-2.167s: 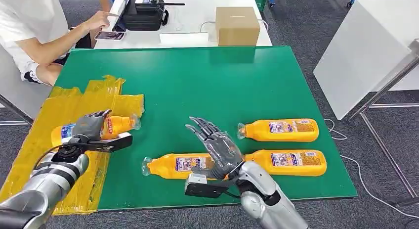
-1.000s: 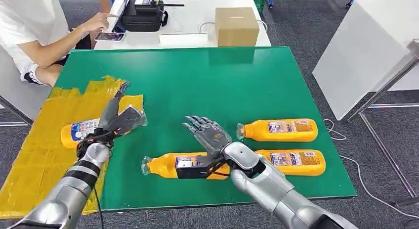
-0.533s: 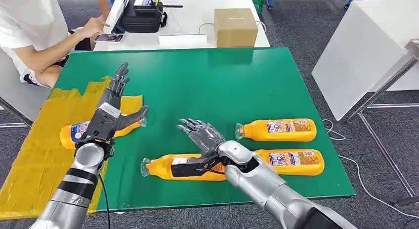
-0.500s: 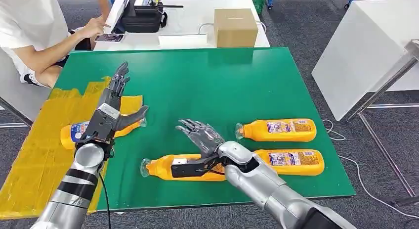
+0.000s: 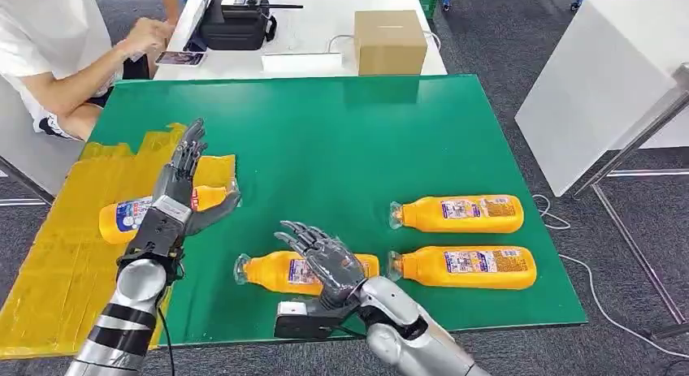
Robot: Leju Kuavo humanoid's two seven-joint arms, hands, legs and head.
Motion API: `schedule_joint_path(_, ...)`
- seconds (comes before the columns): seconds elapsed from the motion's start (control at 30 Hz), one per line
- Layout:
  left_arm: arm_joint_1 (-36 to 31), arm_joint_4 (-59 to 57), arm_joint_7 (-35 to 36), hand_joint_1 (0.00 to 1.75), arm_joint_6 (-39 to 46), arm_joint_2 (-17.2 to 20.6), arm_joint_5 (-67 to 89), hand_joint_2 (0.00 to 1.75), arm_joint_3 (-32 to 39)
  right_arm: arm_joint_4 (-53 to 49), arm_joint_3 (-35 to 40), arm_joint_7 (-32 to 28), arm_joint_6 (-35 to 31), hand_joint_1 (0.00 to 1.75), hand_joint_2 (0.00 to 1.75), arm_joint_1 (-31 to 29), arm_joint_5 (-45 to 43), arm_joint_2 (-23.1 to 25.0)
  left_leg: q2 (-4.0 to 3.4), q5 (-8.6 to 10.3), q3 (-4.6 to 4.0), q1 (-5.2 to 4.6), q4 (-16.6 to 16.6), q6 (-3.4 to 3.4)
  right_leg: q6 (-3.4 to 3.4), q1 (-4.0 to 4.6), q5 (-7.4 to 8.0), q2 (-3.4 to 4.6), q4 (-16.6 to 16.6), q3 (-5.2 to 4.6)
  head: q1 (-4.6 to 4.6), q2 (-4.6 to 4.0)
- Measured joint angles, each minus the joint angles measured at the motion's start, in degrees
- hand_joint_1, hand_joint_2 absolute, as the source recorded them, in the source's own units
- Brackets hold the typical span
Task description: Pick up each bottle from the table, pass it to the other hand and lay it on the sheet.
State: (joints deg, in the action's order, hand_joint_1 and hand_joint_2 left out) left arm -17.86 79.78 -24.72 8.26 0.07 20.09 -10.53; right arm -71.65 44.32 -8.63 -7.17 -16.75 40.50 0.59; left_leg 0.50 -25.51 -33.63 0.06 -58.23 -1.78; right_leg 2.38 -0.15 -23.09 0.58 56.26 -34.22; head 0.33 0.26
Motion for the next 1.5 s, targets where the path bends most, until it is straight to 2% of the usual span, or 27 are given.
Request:
schedule_joint_path(0.2, 1.4, 1.4, 0.17, 0.0, 0.61, 0.02, 1.2, 1.75, 0.54, -5.66, -1.42, -0.96, 0.02, 0.0, 1.75, 2.69, 1.42, -0.57, 0.0, -0.01, 0.0, 0.0, 0.0, 0.0, 0.0, -0.01, 0.0, 0.0, -0.02, 0.0, 0.0, 0.0)
schedule_joint_path(0.37, 2.39, 2.52, 0.17, 0.0, 0.55, 0.02, 2.14, 1.75, 0.68, -6.81, -1.9, 4.42, 0.98, 0.0, 1.75, 3.17, 6.82, -1.44, -0.01, -0.01, 0.0, 0.0, 0.0, 0.0, 0.0, -0.01, 0.0, 0.01, -0.01, 0.01, 0.0, 0.0)
schedule_joint_path(0.63, 2.32, 2.93, 0.46, 0.0, -0.57, -0.5, 2.27, 1.75, 0.35, 1.1, -1.81, 10.62, 2.16, 0.0, 1.75, 0.29, 11.89, -0.81, -0.01, 0.0, 0.01, 0.0, 0.0, 0.0, 0.0, 0.0, 0.01, 0.01, 0.0, 0.01, 0.0, 0.0)
schedule_joint_path(1.33, 1.8, 2.93, 0.66, 0.0, -1.09, -1.07, 2.21, 1.75, 0.26, 8.29, -1.73, 12.26, 2.82, 0.0, 1.75, -1.72, 13.38, 0.64, -0.01, 0.0, 0.0, 0.0, 0.0, 0.0, 0.0, 0.0, 0.0, 0.01, 0.0, -0.01, 0.0, 0.0)
schedule_joint_path(1.5, 1.17, 2.93, 0.79, 0.0, -1.44, -1.46, 2.1, 1.75, -0.68, 13.28, -1.75, 12.63, 3.89, 0.0, 1.75, -3.63, 13.77, 2.12, -0.02, 0.0, 0.01, 0.0, 0.0, 0.0, 0.0, 0.0, 0.0, 0.02, -0.01, -0.01, 0.0, 0.0)
